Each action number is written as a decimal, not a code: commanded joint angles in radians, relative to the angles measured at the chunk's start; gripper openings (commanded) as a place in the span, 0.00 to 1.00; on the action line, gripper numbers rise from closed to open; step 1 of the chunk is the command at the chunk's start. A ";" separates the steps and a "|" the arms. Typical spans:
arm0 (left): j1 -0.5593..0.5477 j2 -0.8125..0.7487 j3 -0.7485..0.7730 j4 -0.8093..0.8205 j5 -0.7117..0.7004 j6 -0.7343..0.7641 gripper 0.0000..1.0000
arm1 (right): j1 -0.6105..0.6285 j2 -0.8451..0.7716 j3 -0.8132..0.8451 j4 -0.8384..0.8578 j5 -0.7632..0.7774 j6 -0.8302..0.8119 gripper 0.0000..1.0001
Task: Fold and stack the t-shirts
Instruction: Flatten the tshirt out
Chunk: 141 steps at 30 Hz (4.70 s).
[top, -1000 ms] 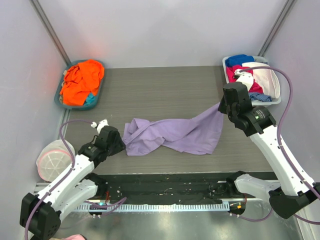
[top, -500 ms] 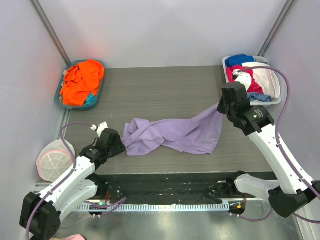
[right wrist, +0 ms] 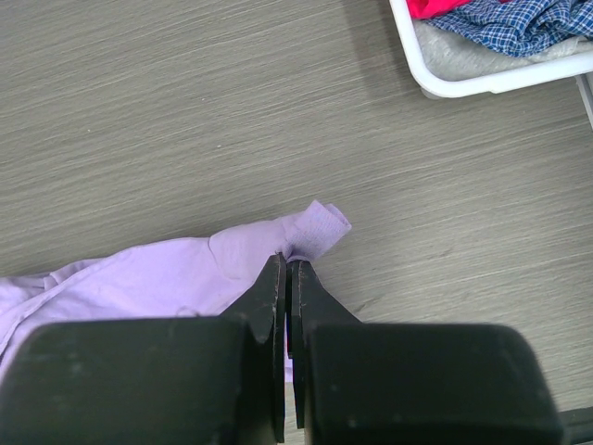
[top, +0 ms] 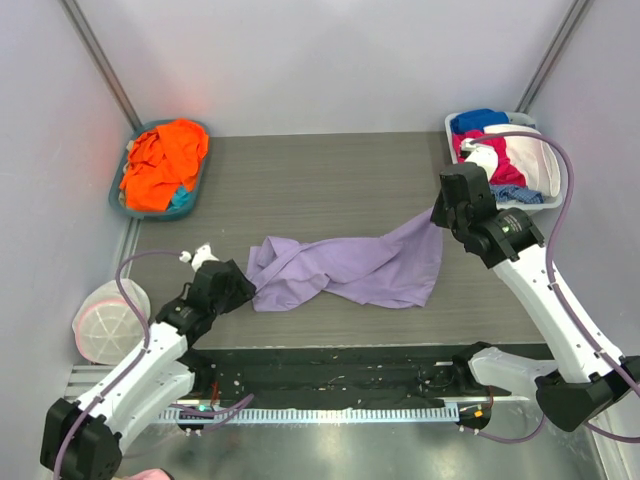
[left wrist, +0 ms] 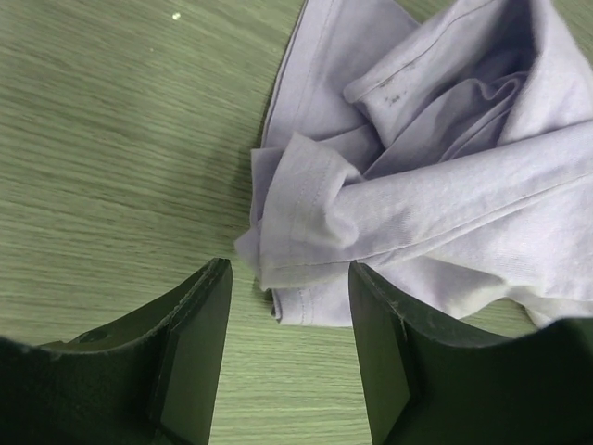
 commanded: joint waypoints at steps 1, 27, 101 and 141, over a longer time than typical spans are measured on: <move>0.042 -0.031 -0.061 0.121 0.109 -0.022 0.58 | -0.004 -0.001 0.002 0.040 -0.011 0.000 0.01; 0.407 -0.126 -0.188 0.264 0.579 0.014 0.55 | -0.003 0.011 -0.004 0.048 -0.031 0.008 0.01; 0.403 0.121 0.942 -0.346 0.450 0.191 0.00 | -0.015 -0.040 0.296 -0.038 0.227 -0.116 0.01; 0.403 0.529 1.684 -0.374 0.559 0.319 0.00 | -0.026 0.373 1.141 0.088 -0.230 -0.350 0.01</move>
